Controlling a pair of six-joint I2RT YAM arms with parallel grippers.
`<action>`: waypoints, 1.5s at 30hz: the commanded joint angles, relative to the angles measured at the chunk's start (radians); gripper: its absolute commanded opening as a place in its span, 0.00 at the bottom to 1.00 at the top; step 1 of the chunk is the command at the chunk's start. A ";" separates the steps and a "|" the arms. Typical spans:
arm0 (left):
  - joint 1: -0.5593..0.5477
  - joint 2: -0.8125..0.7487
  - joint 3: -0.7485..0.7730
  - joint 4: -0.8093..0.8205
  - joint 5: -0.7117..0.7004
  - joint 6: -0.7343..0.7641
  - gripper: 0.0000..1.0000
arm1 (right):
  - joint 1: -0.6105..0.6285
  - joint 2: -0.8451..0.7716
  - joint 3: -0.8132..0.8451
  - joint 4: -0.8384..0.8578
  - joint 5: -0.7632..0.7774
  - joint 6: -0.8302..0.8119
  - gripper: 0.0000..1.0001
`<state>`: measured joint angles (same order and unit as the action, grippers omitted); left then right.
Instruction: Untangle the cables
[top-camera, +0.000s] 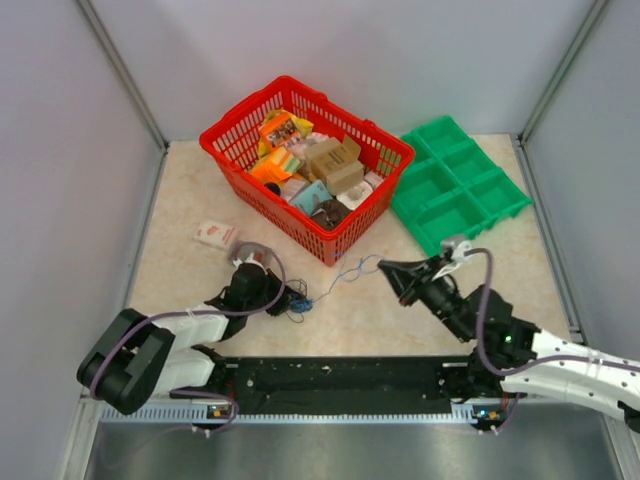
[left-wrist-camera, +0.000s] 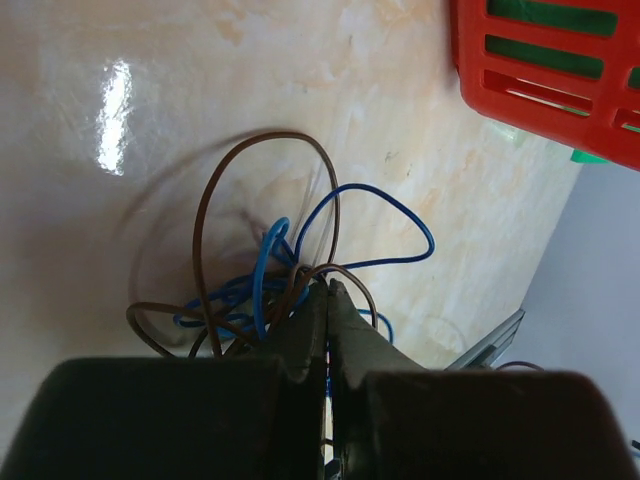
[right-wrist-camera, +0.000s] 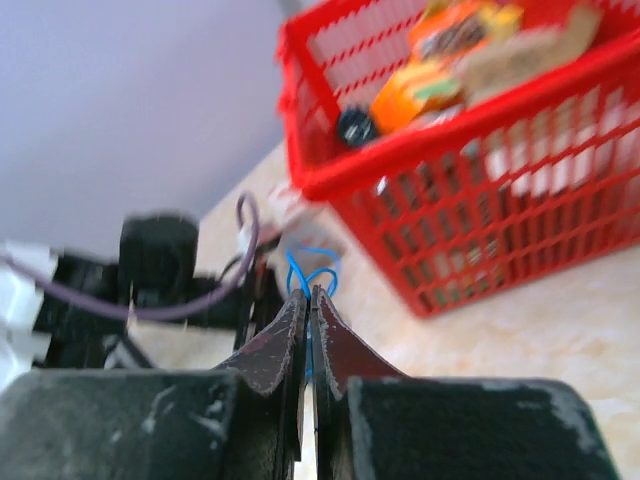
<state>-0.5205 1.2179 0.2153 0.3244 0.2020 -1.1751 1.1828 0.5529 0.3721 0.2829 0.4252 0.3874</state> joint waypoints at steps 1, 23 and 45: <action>0.028 0.005 -0.066 0.108 0.045 0.003 0.00 | -0.067 -0.097 0.178 -0.324 0.150 -0.114 0.00; 0.100 -0.034 -0.091 0.120 0.097 0.052 0.00 | -0.101 -0.189 0.599 -0.461 0.262 -0.418 0.00; 0.093 -0.570 0.091 0.019 0.402 0.219 0.65 | -0.101 -0.053 0.355 -0.553 -0.061 -0.078 0.00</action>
<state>-0.4255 0.6941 0.2363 0.2707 0.4652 -0.9958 1.0897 0.4858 0.7048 -0.2852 0.4496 0.2726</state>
